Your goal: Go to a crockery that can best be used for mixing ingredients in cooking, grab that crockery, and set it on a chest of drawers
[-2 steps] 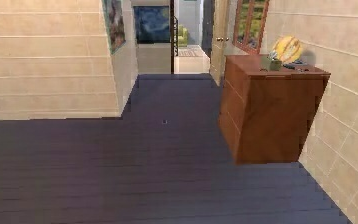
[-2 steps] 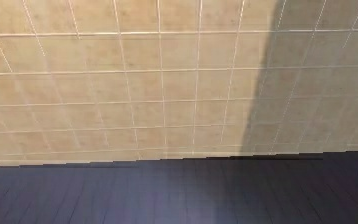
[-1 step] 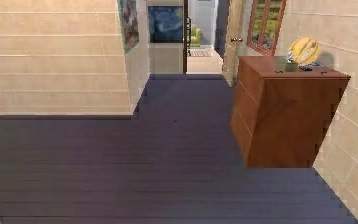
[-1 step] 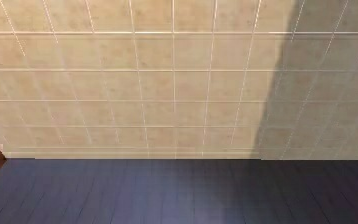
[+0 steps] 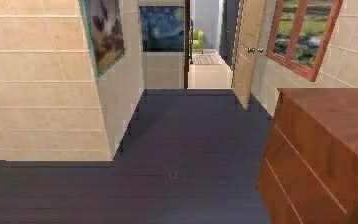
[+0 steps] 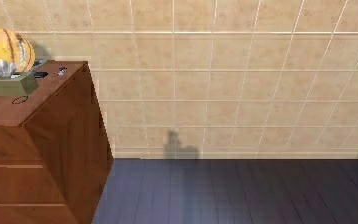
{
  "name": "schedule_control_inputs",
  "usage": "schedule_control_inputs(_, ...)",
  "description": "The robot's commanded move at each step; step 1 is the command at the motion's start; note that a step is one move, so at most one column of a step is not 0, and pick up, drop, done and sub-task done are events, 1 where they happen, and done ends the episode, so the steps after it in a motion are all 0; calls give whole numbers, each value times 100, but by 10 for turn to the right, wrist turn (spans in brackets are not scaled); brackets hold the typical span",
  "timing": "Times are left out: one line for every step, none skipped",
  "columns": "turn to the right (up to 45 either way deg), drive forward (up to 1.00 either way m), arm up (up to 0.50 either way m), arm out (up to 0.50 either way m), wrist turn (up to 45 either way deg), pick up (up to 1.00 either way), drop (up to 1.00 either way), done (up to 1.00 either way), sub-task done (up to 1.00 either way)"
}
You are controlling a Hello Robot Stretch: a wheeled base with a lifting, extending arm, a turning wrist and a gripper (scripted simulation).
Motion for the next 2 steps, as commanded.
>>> schedule_control_inputs(0,5,0,0,0,0,0,0,0)
schedule_control_inputs(-210,0,0,0,0,0,0,0,0)
